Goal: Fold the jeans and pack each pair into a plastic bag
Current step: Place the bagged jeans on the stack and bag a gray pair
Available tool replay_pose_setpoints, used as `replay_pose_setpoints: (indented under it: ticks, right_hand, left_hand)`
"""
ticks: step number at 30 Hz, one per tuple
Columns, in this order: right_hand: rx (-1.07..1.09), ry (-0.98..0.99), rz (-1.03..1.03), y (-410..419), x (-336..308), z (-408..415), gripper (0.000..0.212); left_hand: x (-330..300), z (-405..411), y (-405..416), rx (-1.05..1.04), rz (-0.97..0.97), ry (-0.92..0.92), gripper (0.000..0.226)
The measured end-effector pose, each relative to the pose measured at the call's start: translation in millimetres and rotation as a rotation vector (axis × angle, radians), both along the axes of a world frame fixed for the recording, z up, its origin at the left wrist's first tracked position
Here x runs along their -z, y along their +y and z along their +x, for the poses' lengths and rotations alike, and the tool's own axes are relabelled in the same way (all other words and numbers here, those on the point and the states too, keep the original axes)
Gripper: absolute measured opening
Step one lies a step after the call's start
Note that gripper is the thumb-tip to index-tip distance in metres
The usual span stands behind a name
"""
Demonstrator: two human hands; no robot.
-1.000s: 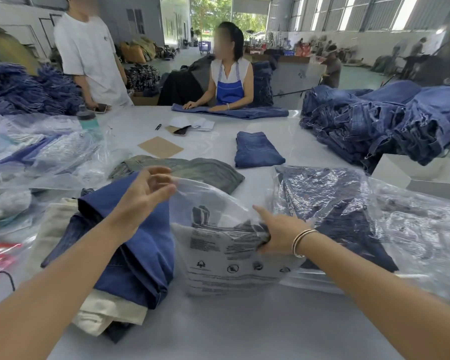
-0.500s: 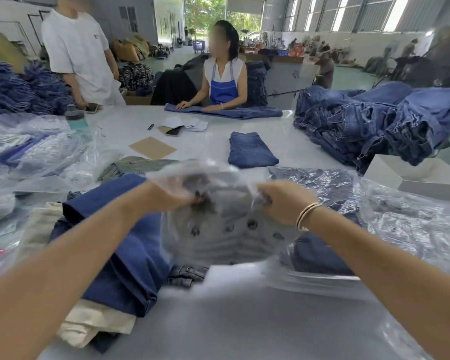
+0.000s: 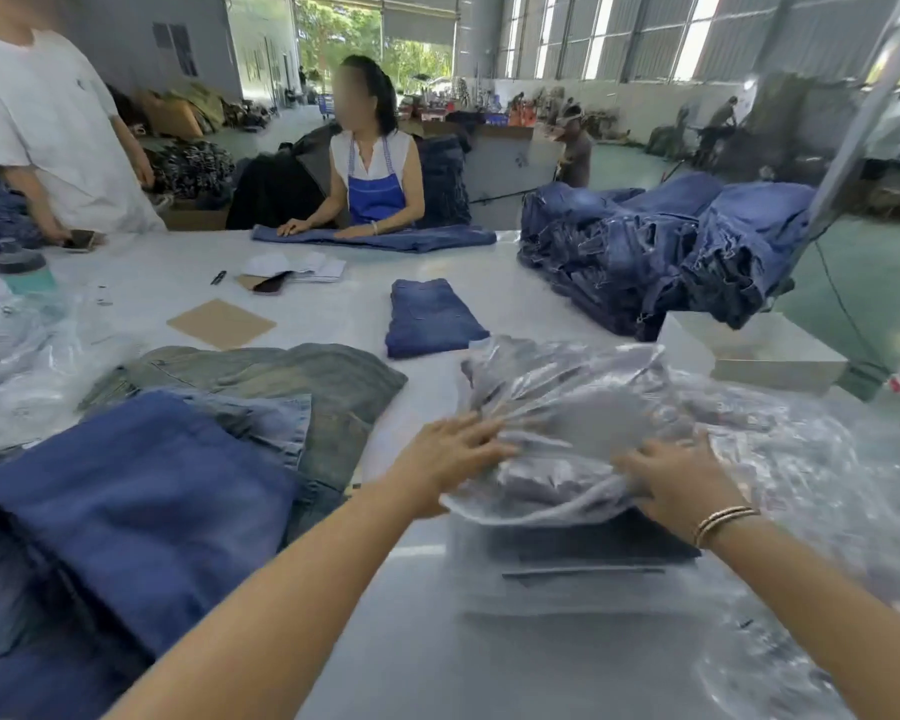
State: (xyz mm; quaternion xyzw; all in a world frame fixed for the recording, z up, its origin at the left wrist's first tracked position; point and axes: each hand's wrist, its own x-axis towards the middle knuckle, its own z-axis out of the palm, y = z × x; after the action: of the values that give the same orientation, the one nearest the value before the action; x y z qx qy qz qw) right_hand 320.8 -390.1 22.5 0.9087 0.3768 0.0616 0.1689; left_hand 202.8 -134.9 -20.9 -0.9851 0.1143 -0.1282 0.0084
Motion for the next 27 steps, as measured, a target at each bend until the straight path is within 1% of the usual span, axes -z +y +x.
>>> replay_pose_setpoints:
  ticks: [1,2,4,5,6,7,8,9,10,12,14,15,16,17,19,20,21,22,23,24,26,27]
  right_hand:
    - [0.024,0.080,-0.118,-15,30,7,0.041]
    - [0.036,0.176,-0.166,-27,43,12,0.044]
    - [0.039,0.304,-0.127,-38,39,21,0.053]
    - [0.032,0.381,-0.044,-38,33,27,0.064]
    - [0.037,0.466,0.097,-37,31,31,0.076]
    - [0.030,0.533,0.282,-34,31,37,0.086]
    - [0.031,0.546,0.460,-29,29,41,0.086]
    - [0.016,0.505,0.587,-22,32,47,0.079]
    - [0.031,0.438,0.638,-14,34,53,0.071]
    - [0.137,0.380,0.598,-1,43,63,0.069]
    - [0.256,0.417,0.519,8,51,73,0.077]
    - [0.285,0.452,0.481,11,55,76,0.081]
    - [0.287,0.473,0.419,15,60,78,0.084]
    - [0.277,0.471,0.348,20,64,78,0.085]
    - [0.255,0.445,0.266,29,74,75,0.084]
    - [0.236,0.432,0.249,33,76,73,0.083]
    - [0.204,0.414,0.240,36,75,72,0.082]
    - [0.167,0.395,0.249,36,73,74,0.081]
    - [0.137,0.382,0.295,35,69,78,0.079]
    - [0.128,0.369,0.376,32,64,83,0.076]
    - [0.191,0.288,0.516,22,59,97,0.066]
    - [0.253,0.253,0.519,17,59,104,0.063]
  left_hand:
    - [25,-3,-8,-0.005,-0.016,0.231,0.083]
    - [43,-3,-13,0.002,-0.042,0.324,0.088]
    - [55,8,-12,0.015,-0.091,0.327,0.091]
    - [56,15,-8,0.032,-0.118,0.322,0.093]
    - [53,19,-5,0.031,-0.134,0.320,0.093]
    - [51,22,-2,0.011,-0.128,0.298,0.092]
    - [47,23,2,-0.010,-0.100,0.277,0.092]
    - [45,22,6,-0.020,-0.076,0.252,0.097]
    - [42,20,11,-0.009,-0.059,0.233,0.101]
    - [35,9,18,0.062,-0.021,0.248,0.100]
    - [25,0,23,0.097,-0.016,0.317,0.097]
    - [17,-2,23,0.096,-0.056,0.331,0.097]
    - [10,-2,22,0.067,-0.138,0.314,0.096]
    - [3,0,20,0.007,-0.256,0.239,0.089]
    - [-13,10,7,-0.133,-0.517,0.008,0.060]
    - [-18,19,-2,-0.175,-0.589,-0.104,0.046]
    - [-21,31,-10,-0.204,-0.603,-0.166,0.036]
    - [-22,43,-18,-0.230,-0.587,-0.156,0.030]
    - [-19,56,-25,-0.266,-0.533,-0.073,0.030]
    - [-13,65,-30,-0.314,-0.435,0.060,0.038]
    - [8,76,-40,-0.387,-0.216,0.313,0.059]
    - [22,77,-44,-0.405,-0.164,0.374,0.064]
